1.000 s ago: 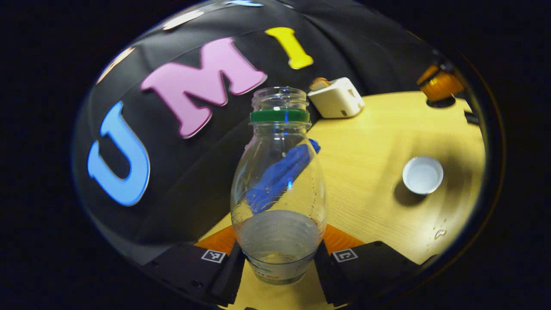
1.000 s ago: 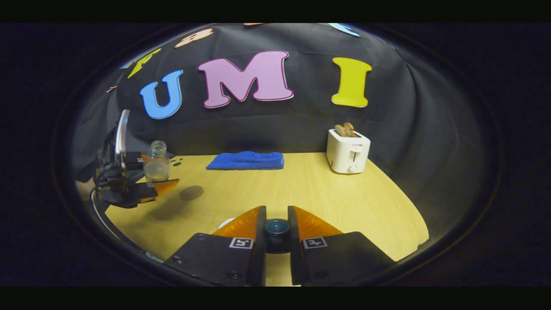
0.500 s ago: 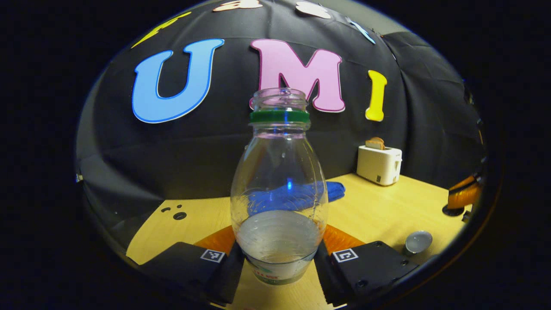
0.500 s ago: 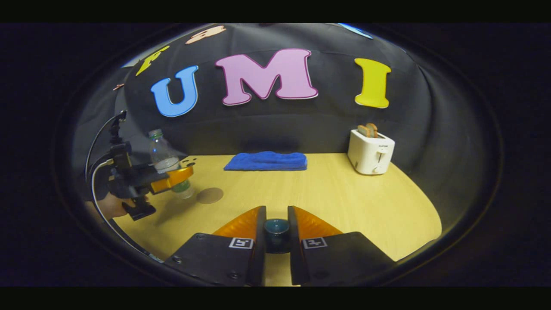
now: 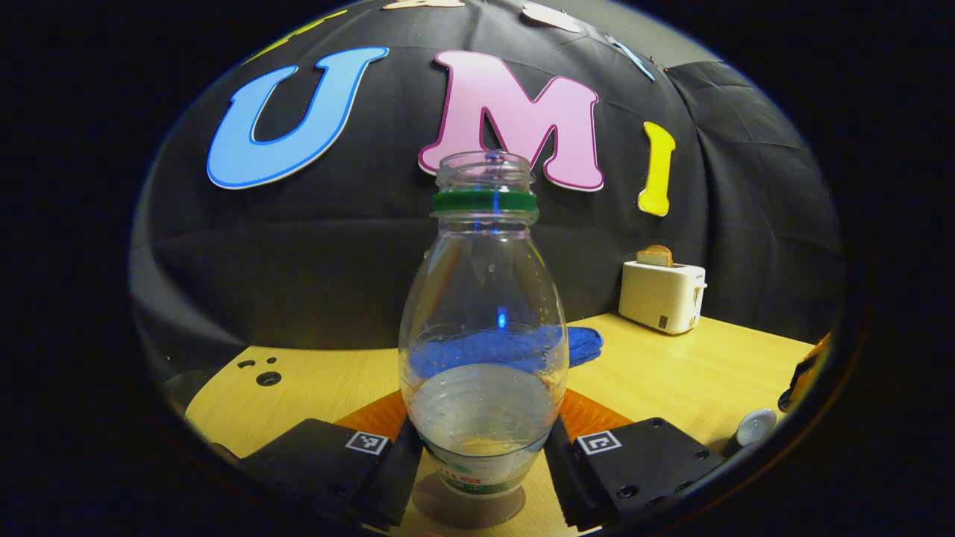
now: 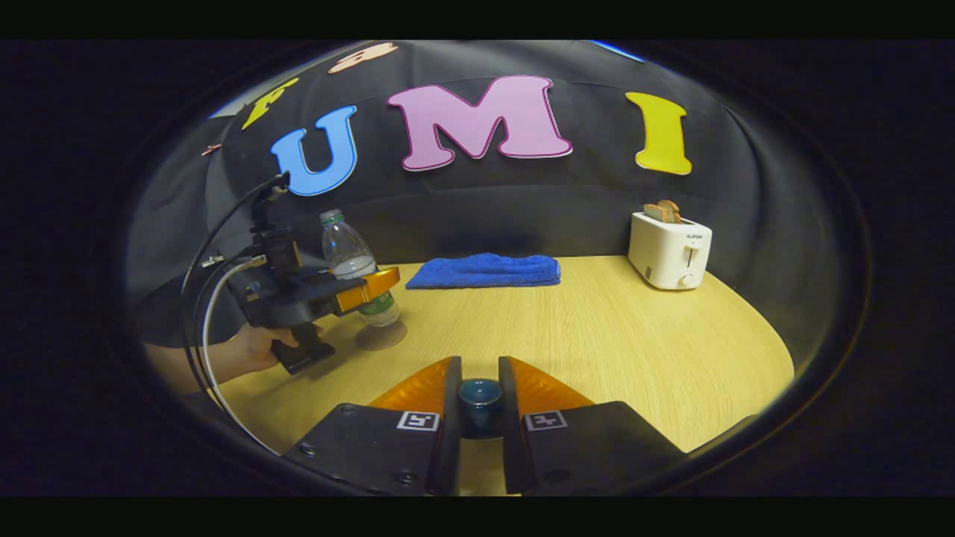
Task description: Open the teacup lid with one hand, grasp the water bottle and pour water into the teacup with the other hand; after pouring, place the water bottle on the coaster and then close the teacup lid.
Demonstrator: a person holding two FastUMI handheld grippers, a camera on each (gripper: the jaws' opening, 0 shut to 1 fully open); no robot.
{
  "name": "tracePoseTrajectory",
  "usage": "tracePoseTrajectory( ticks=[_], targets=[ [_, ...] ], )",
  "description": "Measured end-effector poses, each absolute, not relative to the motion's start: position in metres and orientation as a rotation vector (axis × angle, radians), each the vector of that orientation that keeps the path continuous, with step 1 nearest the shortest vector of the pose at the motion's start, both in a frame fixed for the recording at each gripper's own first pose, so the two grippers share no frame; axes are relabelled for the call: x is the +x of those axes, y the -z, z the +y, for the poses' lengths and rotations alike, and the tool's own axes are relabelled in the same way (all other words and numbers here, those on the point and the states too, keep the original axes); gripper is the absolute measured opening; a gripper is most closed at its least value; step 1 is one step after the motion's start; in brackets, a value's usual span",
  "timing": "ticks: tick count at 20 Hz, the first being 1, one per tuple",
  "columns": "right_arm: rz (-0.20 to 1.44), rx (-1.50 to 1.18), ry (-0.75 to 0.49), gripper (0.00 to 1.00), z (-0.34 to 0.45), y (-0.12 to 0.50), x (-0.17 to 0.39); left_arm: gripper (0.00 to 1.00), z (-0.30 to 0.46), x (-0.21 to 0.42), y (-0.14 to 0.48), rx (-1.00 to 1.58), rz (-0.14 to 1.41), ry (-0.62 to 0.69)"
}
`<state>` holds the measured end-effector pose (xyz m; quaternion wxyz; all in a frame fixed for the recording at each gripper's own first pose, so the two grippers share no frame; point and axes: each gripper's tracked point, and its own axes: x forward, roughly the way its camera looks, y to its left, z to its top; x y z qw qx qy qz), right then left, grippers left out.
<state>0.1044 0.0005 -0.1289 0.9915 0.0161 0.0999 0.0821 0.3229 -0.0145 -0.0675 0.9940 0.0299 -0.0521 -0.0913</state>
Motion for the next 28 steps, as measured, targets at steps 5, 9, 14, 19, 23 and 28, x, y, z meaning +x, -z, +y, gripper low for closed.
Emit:
tracePoseTrajectory(
  ticks=[5, 9, 14, 19, 23, 28],
  targets=[
    [0.196, 0.029, -0.161, 0.22, -0.008, 0.129, 0.111, 0.79, 0.000, 0.334, 0.085, 0.020, -0.086, 0.144],
    [0.207, 0.046, -0.167, 0.27, -0.009, 0.132, 0.114, 0.81, 0.000, 0.334, 0.095, 0.027, -0.080, 0.128],
    [0.209, 0.041, -0.172, 0.27, -0.009, 0.134, 0.116, 0.91, -0.006, 0.330, 0.095, 0.060, -0.087, 0.123],
    [0.202, 0.034, -0.181, 0.22, -0.007, 0.132, 0.116, 0.96, -0.001, 0.313, 0.097, 0.077, -0.090, 0.126],
    [0.207, 0.041, -0.185, 0.27, -0.006, 0.138, 0.116, 0.96, 0.010, 0.287, 0.107, 0.104, -0.092, 0.112],
    [0.207, 0.016, -0.188, 0.22, -0.003, 0.145, 0.117, 0.96, 0.015, 0.282, 0.124, 0.108, -0.051, 0.102]
  ],
)
